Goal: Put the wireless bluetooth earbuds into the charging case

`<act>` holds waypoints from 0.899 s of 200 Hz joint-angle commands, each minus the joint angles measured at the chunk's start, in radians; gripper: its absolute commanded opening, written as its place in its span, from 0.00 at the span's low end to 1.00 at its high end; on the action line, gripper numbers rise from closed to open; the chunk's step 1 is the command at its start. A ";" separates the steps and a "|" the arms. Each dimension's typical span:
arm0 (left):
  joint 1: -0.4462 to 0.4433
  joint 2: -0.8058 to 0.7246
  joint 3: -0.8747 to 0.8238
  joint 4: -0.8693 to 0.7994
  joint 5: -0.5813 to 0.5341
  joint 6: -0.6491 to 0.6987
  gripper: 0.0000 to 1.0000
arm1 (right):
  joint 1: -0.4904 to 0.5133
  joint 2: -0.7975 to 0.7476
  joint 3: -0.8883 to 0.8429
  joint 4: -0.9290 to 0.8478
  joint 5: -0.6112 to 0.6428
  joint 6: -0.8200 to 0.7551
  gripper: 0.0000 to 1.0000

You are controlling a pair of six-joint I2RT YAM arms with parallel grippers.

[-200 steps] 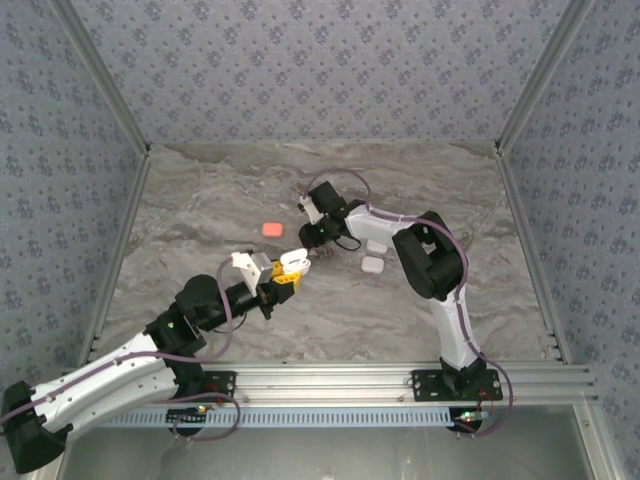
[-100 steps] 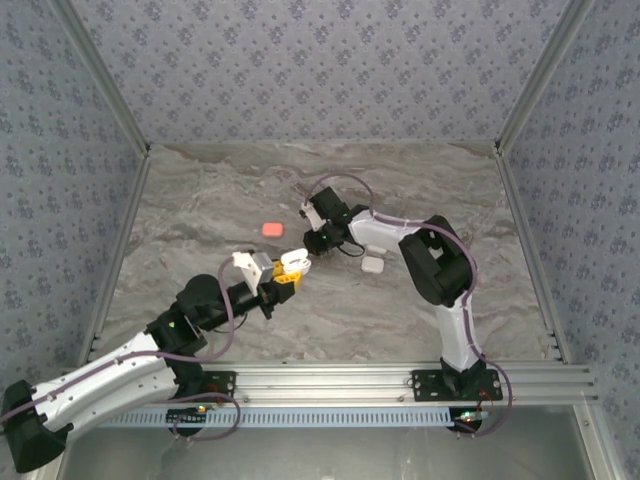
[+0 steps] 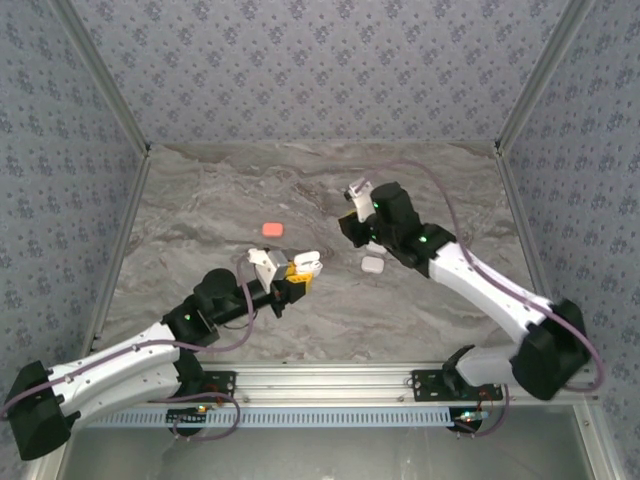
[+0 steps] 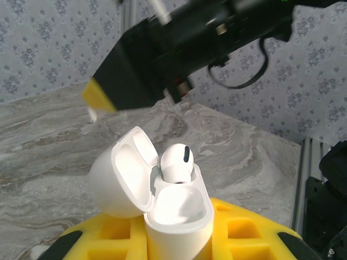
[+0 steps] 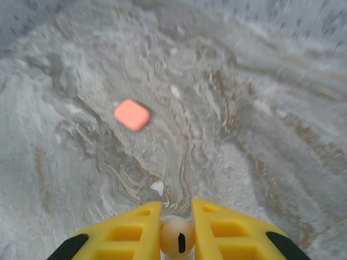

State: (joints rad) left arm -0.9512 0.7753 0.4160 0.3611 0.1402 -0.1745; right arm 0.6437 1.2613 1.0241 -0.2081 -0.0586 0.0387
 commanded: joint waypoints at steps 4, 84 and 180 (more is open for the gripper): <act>-0.004 0.029 0.025 0.098 0.059 -0.025 0.00 | 0.007 -0.143 -0.060 0.052 -0.045 -0.076 0.21; -0.004 0.171 0.079 0.218 0.196 -0.068 0.00 | 0.162 -0.399 -0.167 0.155 -0.172 -0.195 0.21; -0.004 0.196 0.092 0.237 0.225 -0.072 0.00 | 0.280 -0.391 -0.208 0.161 -0.154 -0.267 0.21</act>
State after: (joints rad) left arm -0.9512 0.9710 0.4641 0.5362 0.3378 -0.2371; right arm 0.9104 0.8665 0.8196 -0.0704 -0.2066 -0.1970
